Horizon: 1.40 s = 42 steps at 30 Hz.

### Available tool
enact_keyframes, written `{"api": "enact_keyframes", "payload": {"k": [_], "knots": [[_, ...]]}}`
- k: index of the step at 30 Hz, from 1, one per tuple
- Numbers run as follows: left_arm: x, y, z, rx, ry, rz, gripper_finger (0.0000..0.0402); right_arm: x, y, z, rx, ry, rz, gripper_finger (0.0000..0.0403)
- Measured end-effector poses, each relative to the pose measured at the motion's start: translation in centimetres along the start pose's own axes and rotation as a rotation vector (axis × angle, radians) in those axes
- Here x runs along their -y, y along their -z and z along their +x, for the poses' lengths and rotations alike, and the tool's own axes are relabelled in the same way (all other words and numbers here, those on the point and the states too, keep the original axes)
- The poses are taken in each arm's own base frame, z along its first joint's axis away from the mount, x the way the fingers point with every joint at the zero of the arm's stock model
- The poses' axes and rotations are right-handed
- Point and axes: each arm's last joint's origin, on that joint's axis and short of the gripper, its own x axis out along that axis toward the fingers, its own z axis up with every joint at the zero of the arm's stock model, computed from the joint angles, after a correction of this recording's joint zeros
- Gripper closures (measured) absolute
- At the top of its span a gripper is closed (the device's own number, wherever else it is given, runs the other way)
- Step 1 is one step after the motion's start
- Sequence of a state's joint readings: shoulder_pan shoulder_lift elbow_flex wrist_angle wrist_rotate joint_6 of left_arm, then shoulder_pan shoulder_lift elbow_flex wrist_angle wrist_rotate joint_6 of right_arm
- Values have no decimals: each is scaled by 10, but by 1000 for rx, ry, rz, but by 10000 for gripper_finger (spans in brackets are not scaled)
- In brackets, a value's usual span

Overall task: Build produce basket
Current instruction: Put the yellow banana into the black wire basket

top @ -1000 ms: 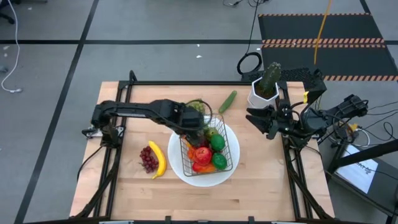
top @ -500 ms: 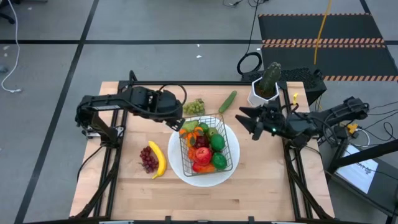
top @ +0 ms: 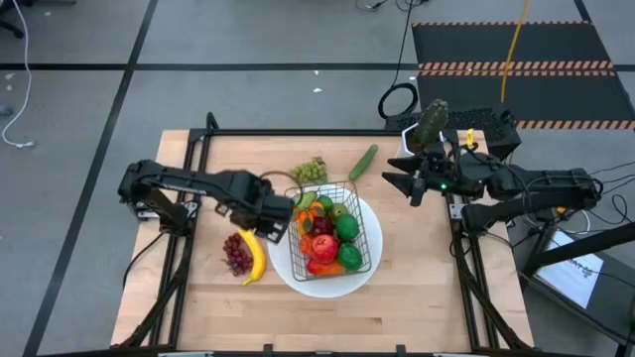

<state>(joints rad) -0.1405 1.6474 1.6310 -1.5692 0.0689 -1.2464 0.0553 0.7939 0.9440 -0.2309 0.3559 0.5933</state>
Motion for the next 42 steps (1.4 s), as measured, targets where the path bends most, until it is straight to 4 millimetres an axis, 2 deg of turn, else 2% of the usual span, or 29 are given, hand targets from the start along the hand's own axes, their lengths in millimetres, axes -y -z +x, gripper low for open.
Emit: {"api": "enact_keyframes", "payload": {"k": [5,10,18,28,42], "knots": [[2,21,22,-132,-56,-58,238,13,-2,-7,-70,-1,-11,113],[6,32,43,-138,-77,-102,225,20,-3,-10,-98,16,-46,113],[16,36,86,-170,19,-234,202,21,-3,-10,-167,-103,-190,113],[15,40,107,19,20,-314,170,18,1,-11,-259,-249,-190,113],[1,30,151,52,27,-510,167,18,2,-11,-268,-276,-258,113]]}}
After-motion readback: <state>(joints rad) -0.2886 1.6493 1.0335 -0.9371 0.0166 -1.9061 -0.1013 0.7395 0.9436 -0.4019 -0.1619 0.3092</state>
